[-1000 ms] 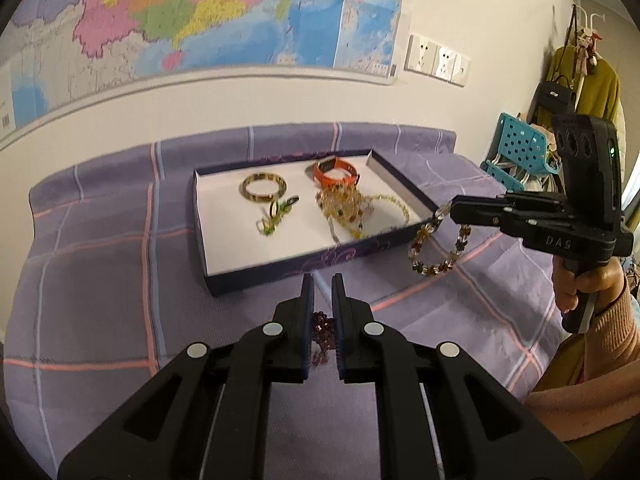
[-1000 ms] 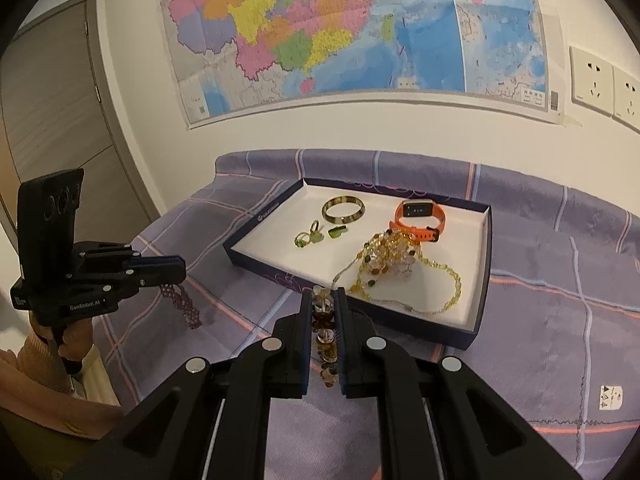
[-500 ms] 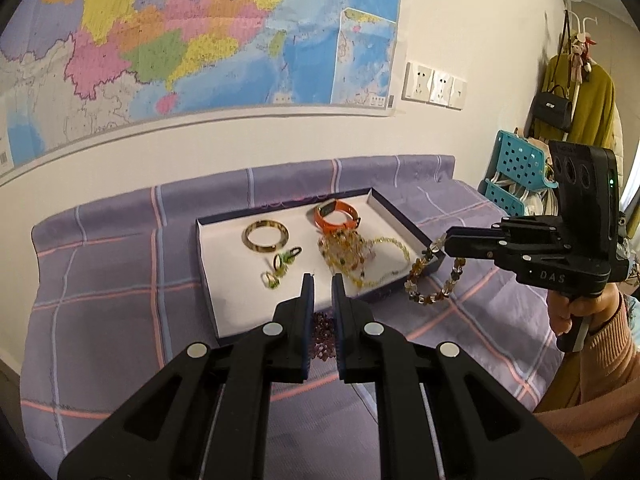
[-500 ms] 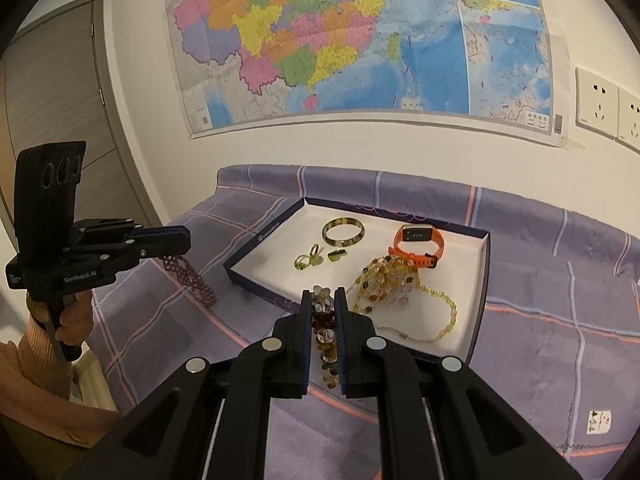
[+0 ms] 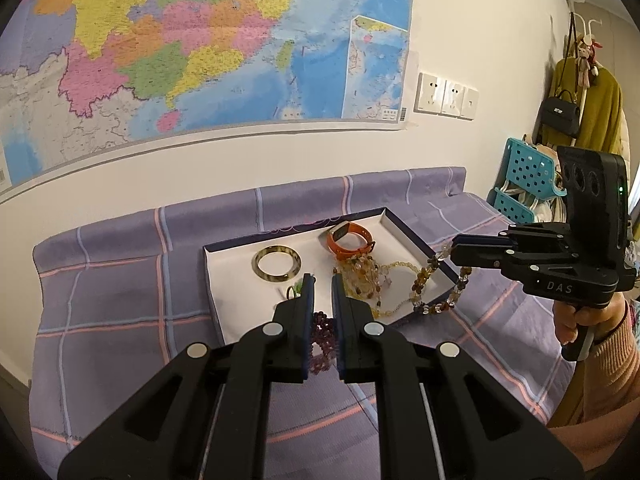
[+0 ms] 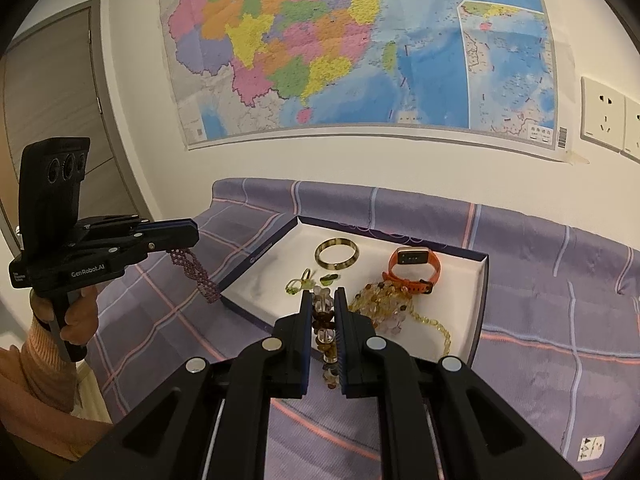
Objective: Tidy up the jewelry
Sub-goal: 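Carry the maroon necklace and bead bracelet over the box tray with both tools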
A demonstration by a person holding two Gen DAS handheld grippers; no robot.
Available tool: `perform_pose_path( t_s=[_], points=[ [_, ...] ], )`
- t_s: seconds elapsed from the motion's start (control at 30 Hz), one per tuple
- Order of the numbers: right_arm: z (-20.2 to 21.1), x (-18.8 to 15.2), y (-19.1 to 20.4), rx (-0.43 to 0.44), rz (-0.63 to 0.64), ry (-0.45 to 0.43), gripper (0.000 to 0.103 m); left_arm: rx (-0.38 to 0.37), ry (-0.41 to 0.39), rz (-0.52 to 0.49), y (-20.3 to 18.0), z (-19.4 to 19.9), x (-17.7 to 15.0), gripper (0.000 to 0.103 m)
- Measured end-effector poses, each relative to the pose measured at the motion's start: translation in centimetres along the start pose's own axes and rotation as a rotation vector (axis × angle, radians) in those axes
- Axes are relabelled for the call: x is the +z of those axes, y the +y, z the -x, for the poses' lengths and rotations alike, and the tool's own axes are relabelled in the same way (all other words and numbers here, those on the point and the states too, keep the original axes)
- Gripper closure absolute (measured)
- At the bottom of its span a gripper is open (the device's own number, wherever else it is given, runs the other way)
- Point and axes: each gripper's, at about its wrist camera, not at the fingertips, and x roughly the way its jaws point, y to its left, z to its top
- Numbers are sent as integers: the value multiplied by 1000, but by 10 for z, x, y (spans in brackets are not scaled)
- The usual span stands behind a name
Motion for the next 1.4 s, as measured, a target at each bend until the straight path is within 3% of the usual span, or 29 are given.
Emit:
perform_pose_path(
  t_s=[0.53, 1.4],
  points=[
    [-19, 12, -9, -4, -6, 21, 94, -11, 58, 37, 13, -39, 4, 94],
    [-41, 13, -18, -1, -19, 57, 94, 4, 98, 60, 13, -64, 1, 94]
  ],
)
